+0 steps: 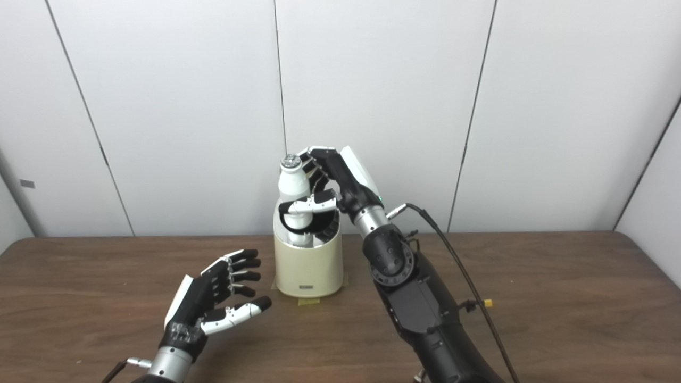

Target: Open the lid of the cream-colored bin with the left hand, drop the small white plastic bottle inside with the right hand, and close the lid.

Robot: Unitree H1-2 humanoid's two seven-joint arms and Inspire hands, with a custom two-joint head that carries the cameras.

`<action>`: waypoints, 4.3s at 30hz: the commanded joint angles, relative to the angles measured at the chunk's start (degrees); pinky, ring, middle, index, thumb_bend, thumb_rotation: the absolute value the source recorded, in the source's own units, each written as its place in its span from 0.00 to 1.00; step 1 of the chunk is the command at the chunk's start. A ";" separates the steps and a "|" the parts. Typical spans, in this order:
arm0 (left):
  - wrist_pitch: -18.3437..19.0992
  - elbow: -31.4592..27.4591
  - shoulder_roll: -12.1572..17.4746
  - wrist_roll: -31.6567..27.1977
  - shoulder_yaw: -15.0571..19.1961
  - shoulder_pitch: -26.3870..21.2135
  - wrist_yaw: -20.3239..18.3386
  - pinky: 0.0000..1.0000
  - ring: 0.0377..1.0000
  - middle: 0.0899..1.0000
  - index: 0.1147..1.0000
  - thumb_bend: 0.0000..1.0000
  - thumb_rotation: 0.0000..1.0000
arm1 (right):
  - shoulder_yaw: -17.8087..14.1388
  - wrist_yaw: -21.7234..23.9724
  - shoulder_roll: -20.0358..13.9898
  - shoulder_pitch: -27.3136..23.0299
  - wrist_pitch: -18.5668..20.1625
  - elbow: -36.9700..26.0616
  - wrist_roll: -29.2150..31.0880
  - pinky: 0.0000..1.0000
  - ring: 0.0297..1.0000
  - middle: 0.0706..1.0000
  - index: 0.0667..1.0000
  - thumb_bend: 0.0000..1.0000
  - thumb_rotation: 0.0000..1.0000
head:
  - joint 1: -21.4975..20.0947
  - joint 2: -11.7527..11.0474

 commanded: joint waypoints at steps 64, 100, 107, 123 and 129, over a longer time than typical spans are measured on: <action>3.08 -4.91 3.06 4.64 1.02 -9.35 1.33 0.81 0.95 0.98 0.98 0.90 0.31 | -12.93 8.00 -3.88 31.67 -8.88 -20.03 22.55 0.56 0.63 0.78 0.78 0.84 0.22 | 2.65 0.30; 5.57 14.70 12.99 19.82 -14.62 -38.65 -10.10 0.78 0.90 0.87 0.82 0.97 0.27 | -11.47 7.39 0.05 34.21 -2.46 -26.80 22.21 0.50 0.60 0.76 0.77 0.84 0.27 | 0.75 -0.27; 5.48 13.11 12.99 20.63 -15.65 -37.54 -12.49 0.77 0.91 0.85 0.81 1.00 0.29 | -11.33 7.37 0.15 34.17 -2.02 -26.85 22.09 0.48 0.59 0.76 0.77 0.86 0.28 | 0.61 -0.10; 3.03 -0.01 18.96 35.45 -22.68 -37.15 -18.26 0.97 1.00 0.82 0.82 1.00 0.31 | -11.00 7.38 0.38 34.41 -0.18 -28.20 22.23 0.46 0.58 0.76 0.78 0.86 0.27 | 0.42 0.23; 2.56 -2.63 20.35 41.43 -24.38 -36.82 -21.26 1.00 0.99 0.78 0.80 1.00 0.32 | -10.90 7.50 0.30 34.30 -0.50 -27.88 22.30 0.46 0.58 0.76 0.78 0.86 0.28 | 0.25 0.39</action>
